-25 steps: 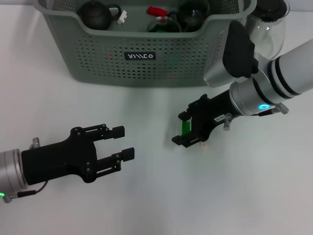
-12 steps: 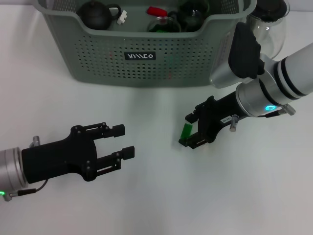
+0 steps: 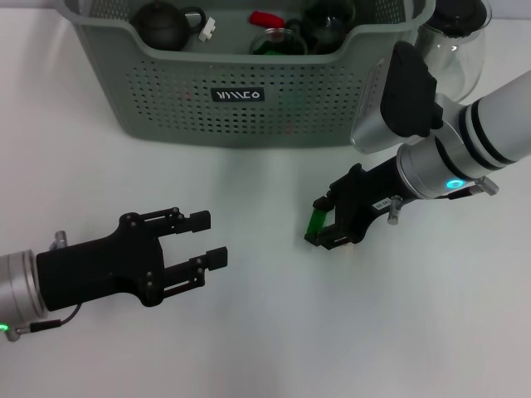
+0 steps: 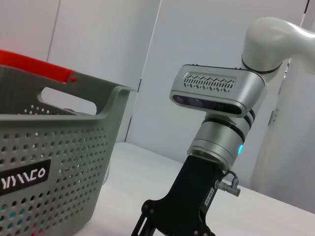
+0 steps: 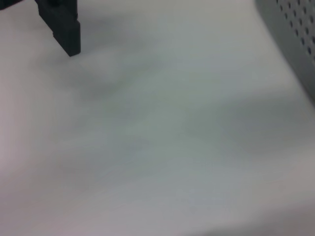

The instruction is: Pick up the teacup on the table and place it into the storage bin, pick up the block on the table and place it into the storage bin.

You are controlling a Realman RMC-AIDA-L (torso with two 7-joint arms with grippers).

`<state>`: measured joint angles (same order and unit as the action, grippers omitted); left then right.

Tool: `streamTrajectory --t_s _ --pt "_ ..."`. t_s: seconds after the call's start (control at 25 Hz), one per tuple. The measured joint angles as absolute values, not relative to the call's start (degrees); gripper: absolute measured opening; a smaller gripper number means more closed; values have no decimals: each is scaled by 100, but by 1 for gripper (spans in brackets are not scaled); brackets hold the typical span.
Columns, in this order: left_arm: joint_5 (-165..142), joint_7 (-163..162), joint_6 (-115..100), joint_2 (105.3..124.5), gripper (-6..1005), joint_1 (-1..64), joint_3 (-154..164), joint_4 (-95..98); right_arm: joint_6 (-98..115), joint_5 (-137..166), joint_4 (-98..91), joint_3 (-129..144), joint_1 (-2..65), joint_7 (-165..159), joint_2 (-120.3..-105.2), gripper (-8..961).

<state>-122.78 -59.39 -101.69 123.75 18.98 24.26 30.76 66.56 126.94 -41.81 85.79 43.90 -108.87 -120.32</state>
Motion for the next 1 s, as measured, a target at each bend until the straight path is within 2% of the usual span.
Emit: streamTrajectory --t_s 0.32,0.56,1.0 --pt "-12278 -5947 -10168 12376 570 1891 2426 3076 6684 12640 -4229 8461 4352 -10969 -12032 566" --pt "-12278 -5962 -10169 12384 570 1889 2426 3076 6917 12620 -4322 8211 4318 -10978 -12004 429" --pt "-12279 -5968 -10178 12371 570 1890 2359 3076 9192 11153 -6509 5793 3837 -11050 -11989 428"
